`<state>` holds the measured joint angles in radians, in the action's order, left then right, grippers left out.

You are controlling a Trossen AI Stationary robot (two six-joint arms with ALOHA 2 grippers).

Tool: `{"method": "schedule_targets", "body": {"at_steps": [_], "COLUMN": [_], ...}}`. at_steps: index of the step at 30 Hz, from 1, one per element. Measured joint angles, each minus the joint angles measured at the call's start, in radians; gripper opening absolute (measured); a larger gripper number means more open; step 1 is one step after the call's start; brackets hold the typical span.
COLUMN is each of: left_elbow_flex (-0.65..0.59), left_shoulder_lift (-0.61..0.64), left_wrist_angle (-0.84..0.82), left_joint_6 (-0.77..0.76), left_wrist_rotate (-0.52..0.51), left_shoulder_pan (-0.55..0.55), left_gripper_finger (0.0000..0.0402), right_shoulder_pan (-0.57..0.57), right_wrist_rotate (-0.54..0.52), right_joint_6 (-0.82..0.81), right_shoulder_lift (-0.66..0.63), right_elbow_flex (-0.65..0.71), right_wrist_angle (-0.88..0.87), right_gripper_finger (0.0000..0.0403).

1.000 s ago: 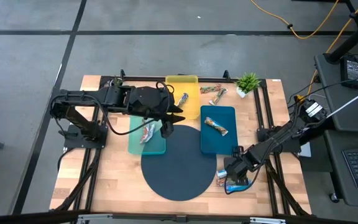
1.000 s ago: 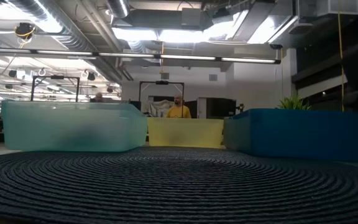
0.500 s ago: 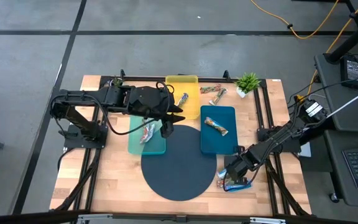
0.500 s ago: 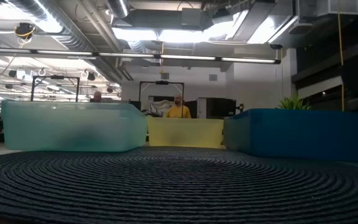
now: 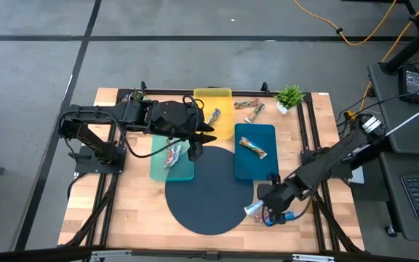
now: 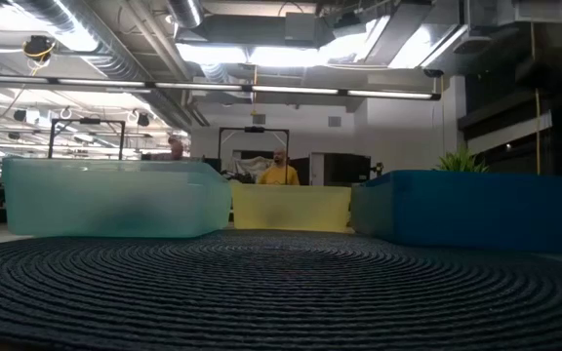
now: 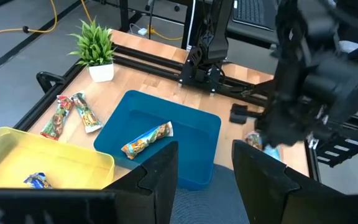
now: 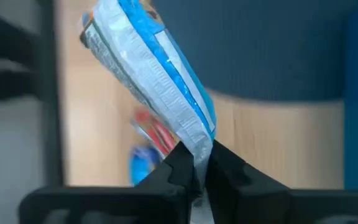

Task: Pick and place Granola Bars by type
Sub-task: Put the orange granola bar into the blue bin

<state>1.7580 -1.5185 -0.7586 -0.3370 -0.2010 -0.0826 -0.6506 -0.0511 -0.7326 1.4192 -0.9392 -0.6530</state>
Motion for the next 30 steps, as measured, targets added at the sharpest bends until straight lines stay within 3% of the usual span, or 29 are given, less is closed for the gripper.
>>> {"method": "schedule_targets", "body": {"at_steps": [8, 14, 23, 30], "left_elbow_flex": [0.000, 0.000, 0.000, 0.000], "left_shoulder_lift": [0.000, 0.000, 0.000, 0.000], "left_wrist_angle": [0.000, 0.000, 0.000, 0.000], "left_joint_6": [0.007, 0.034, 0.040, 0.053], "left_wrist_rotate": [0.000, 0.000, 0.000, -0.004], "left_shoulder_pan": [0.000, 0.000, 0.000, 0.000], "left_gripper_finger": [0.0143, 0.0143, 0.0143, 0.0143], "right_shoulder_pan": [-0.002, -0.023, -0.024, -0.024], "right_wrist_rotate": [-0.188, -0.377, -0.399, -0.464], "right_joint_6": [-0.090, -0.030, 0.211, 0.240], "right_shoulder_lift": [-0.224, -0.398, -0.526, -0.540], "right_elbow_flex": [-0.088, -0.094, -0.094, -0.094], "right_wrist_angle": [0.036, 0.123, 0.262, 0.271], "right_gripper_finger": [0.0016, 0.0031, 0.0015, 0.0033]}}
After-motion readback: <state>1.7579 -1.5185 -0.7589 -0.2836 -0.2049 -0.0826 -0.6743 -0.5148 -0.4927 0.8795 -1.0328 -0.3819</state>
